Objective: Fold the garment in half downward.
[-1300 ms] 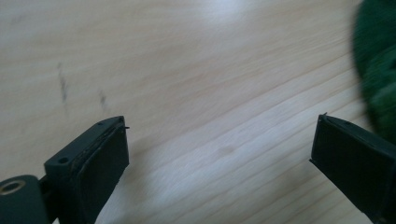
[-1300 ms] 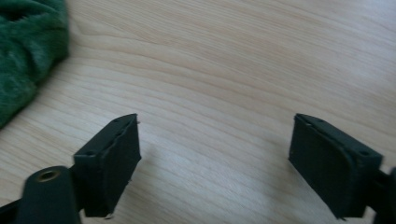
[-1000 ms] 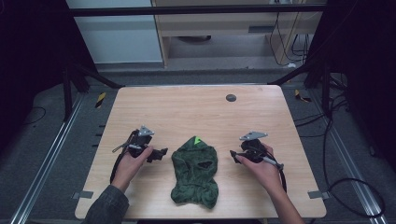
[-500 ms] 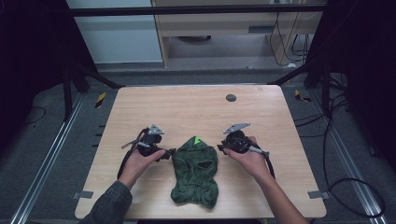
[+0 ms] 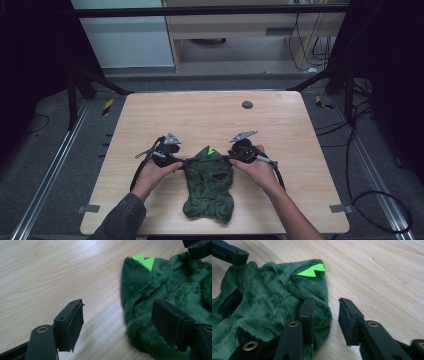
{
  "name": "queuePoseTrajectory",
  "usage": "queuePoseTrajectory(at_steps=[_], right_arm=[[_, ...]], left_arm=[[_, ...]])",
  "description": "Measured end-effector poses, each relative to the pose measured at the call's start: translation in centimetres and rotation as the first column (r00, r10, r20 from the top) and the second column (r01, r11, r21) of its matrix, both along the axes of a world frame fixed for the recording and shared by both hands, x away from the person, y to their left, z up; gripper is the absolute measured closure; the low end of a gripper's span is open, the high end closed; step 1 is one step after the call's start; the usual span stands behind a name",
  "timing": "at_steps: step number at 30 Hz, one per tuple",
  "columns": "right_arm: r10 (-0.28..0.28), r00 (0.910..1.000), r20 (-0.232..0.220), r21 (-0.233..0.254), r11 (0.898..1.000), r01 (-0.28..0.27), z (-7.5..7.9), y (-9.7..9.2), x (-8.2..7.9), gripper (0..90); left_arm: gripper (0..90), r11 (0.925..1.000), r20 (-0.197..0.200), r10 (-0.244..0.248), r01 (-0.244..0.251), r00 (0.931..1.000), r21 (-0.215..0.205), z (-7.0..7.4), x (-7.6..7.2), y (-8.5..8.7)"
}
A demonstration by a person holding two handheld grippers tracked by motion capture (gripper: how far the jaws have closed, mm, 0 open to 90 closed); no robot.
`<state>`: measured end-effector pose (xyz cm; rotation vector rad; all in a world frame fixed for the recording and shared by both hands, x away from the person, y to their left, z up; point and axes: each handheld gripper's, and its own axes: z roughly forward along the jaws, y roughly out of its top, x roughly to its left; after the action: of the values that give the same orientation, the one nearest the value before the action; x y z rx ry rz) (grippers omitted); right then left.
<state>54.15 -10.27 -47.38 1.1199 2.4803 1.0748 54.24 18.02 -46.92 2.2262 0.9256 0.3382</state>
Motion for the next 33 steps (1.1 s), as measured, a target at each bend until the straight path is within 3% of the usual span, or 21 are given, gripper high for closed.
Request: queuePoseTrajectory(at_steps=[7,12,15,20,24,27,33], right_arm=[[0.019,0.9993,-0.031,-0.035,0.999,-0.02,-1.1,0.8,0.4,59.9],[0.018,0.9991,-0.038,-0.07,0.997,-0.021,-1.4,1.1,0.2,58.4],[0.028,0.9993,-0.024,-0.104,0.994,-0.031,-1.6,1.5,0.0,57.7],[0.038,0.9992,-0.014,-0.118,0.992,-0.039,-1.6,1.7,-0.1,60.5],[0.051,0.9985,-0.018,-0.121,0.991,-0.053,-1.5,1.8,-0.2,66.9],[0.065,0.9975,-0.026,-0.117,0.991,-0.068,-1.5,1.8,-0.2,74.7],[0.061,0.9972,-0.043,-0.106,0.992,-0.066,-1.5,1.6,-0.1,80.8]], left_arm=[[26.0,0.9994,-0.043,-0.017,0.018,0.9989,0.031,-1.4,0.5,-0.2],[27.9,0.9998,-0.048,-0.01,0.011,0.9988,0.018,-1.8,0.3,-0.1],[30.5,0.9997,-0.053,-0.012,0.013,0.9985,0.023,-2.0,0.2,-0.3],[33.6,0.9997,-0.064,-0.017,0.018,0.9978,0.015,-2.2,0.3,-0.4],[42.3,0.9993,-0.067,-0.037,0.037,0.9971,0.005,-2.1,0.2,-0.6],[56.3,0.9984,-0.071,-0.057,0.057,0.9958,-0.007,-2.1,-0.1,-0.6],[71.1,0.9958,-0.083,-0.088,0.085,0.9927,-0.033,-2.2,-0.4,-0.7]])
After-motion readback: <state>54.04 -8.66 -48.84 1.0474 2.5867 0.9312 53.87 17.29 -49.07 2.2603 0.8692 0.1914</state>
